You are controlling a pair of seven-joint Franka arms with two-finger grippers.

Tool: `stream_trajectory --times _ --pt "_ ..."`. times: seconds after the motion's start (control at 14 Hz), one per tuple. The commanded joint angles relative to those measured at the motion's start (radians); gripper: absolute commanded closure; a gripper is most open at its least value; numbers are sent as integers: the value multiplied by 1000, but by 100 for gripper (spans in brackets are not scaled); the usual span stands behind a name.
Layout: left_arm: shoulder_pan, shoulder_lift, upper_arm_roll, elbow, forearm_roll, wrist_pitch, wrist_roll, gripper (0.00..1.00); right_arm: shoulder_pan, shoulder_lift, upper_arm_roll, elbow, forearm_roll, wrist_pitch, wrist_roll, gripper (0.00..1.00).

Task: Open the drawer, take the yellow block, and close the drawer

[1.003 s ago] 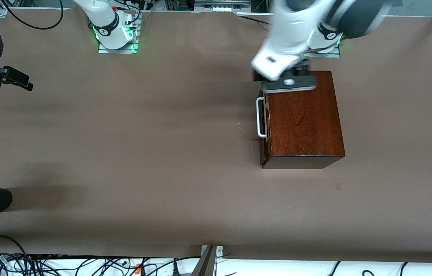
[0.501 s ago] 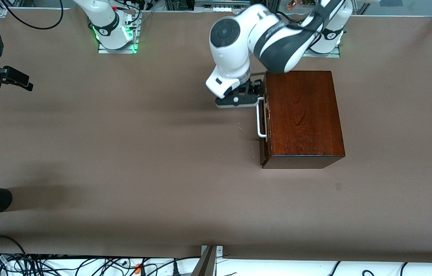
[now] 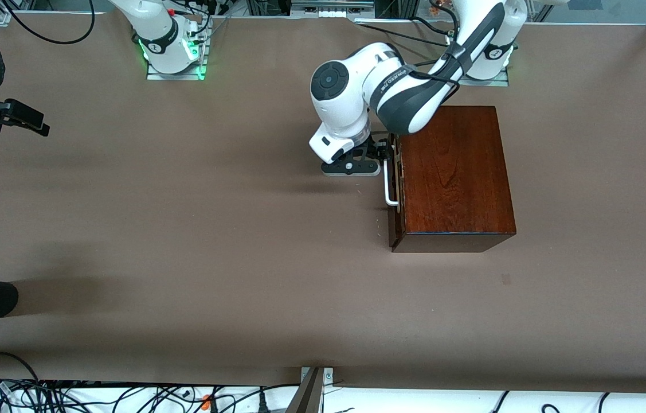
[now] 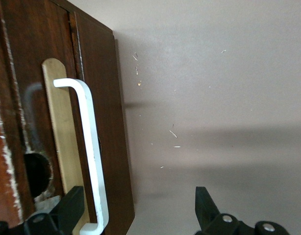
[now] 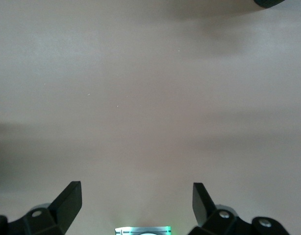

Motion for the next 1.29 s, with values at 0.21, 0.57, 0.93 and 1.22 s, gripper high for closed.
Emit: stream_trajectory --times 0.21,0.57,0.93,1.22 --pt "22 -4 7 -57 42 41 10 0 -12 -5 8 6 9 -10 -15 0" --pt "20 35 8 -50 70 43 -8 0 -12 -5 8 6 9 -12 -15 0" --pt "17 66 10 -40 85 61 -45 0 -10 -5 8 6 9 -13 -15 0" --pt "8 88 8 -19 87 81 -92 0 -10 -7 8 6 9 -15 -15 0"
